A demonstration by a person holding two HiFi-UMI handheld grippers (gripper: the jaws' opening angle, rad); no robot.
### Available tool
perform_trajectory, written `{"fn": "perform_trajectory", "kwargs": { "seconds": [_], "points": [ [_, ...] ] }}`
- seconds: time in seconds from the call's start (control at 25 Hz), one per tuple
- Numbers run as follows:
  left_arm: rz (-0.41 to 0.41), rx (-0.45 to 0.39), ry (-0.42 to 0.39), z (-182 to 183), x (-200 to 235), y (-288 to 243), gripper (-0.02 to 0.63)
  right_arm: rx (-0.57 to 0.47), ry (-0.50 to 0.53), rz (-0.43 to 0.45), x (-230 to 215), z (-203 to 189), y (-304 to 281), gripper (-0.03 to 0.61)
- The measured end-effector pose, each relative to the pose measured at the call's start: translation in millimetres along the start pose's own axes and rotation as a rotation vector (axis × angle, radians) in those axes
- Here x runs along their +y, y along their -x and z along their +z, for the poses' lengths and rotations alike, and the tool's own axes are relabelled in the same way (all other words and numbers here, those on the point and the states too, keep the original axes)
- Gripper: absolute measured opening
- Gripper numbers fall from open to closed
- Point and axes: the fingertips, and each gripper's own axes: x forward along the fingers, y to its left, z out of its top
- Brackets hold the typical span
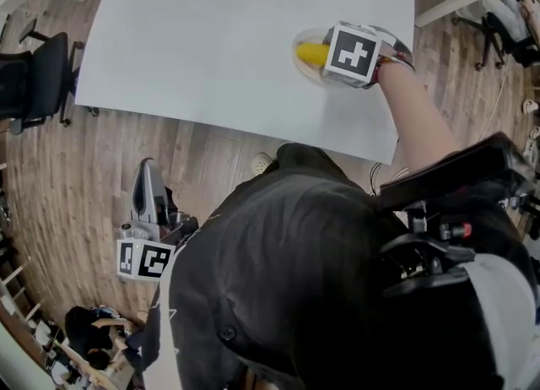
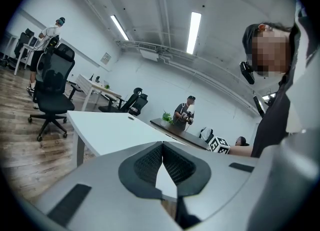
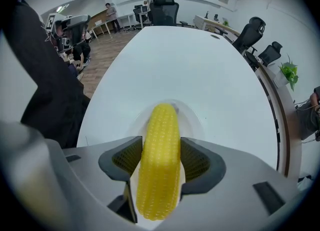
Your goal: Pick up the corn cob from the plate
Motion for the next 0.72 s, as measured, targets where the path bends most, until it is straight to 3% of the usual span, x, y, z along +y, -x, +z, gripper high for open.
{"fn": "perform_trajectory", "kwargs": {
  "seconds": [0.36,0.48,0.72],
  "points": [
    [-0.005,-0.002,0.004,-0.4,-0.4,4.0,0.014,0.035,-0.050,0.072,5.9,-0.6,-8.7,0.250],
    [0.004,-0.029,0.028,3.4,-4.1,1.4,0.014,-0.005,-0.080,0.110,6.4,1.5,-8.8,0.255],
    [0.004,-0.033,0.047,-0.8,-5.0,-0.4,0.014,-0.135,-0.088,0.083,4.5,-0.9,-10.7,0.255]
  ]
}}
